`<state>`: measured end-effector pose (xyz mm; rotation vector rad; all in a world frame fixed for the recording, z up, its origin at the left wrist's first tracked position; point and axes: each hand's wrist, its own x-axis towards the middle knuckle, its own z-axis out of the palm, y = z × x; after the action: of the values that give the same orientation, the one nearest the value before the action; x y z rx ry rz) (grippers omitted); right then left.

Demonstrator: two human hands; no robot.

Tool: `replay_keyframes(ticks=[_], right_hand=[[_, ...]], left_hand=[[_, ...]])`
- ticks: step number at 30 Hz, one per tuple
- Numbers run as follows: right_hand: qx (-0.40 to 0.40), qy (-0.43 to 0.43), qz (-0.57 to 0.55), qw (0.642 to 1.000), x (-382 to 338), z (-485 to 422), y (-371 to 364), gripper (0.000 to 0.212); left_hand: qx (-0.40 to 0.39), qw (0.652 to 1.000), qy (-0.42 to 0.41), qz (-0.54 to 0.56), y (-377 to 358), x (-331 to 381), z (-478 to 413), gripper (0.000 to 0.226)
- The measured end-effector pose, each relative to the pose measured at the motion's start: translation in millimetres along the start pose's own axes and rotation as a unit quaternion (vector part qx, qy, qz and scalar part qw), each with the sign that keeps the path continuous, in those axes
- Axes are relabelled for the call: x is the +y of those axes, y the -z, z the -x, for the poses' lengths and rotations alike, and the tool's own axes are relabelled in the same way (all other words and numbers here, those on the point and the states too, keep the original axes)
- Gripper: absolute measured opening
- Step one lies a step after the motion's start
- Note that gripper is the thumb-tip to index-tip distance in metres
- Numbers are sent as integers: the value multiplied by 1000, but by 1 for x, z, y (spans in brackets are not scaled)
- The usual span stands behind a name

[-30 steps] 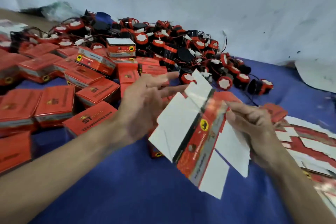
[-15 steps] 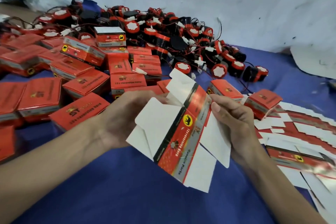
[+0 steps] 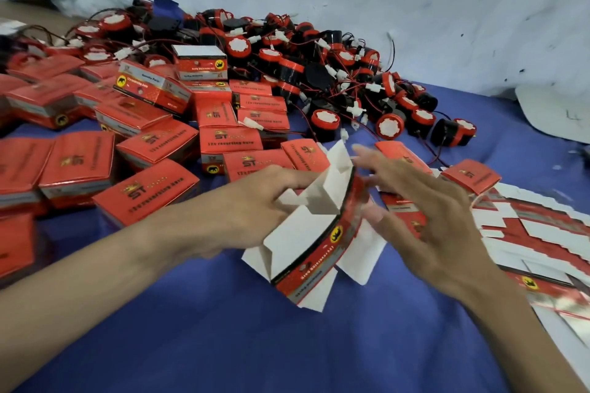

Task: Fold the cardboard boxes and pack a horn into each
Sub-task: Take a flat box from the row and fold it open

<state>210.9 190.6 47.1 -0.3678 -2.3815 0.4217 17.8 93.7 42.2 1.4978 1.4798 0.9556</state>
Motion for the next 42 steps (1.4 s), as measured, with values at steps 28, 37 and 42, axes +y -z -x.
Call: replay_keyframes(ticks=[28, 37, 42], right_hand=[[269, -59, -278, 920, -47, 14, -58, 10], [336, -132, -305, 881, -37, 11, -63, 16], [347, -115, -279, 888, -34, 6, -60, 16]], left_hand=[[335, 896, -250, 151, -42, 3, 0, 18], [330, 884, -332, -9, -50, -9, 0, 41], [311, 887, -338, 46, -54, -3, 4, 31]])
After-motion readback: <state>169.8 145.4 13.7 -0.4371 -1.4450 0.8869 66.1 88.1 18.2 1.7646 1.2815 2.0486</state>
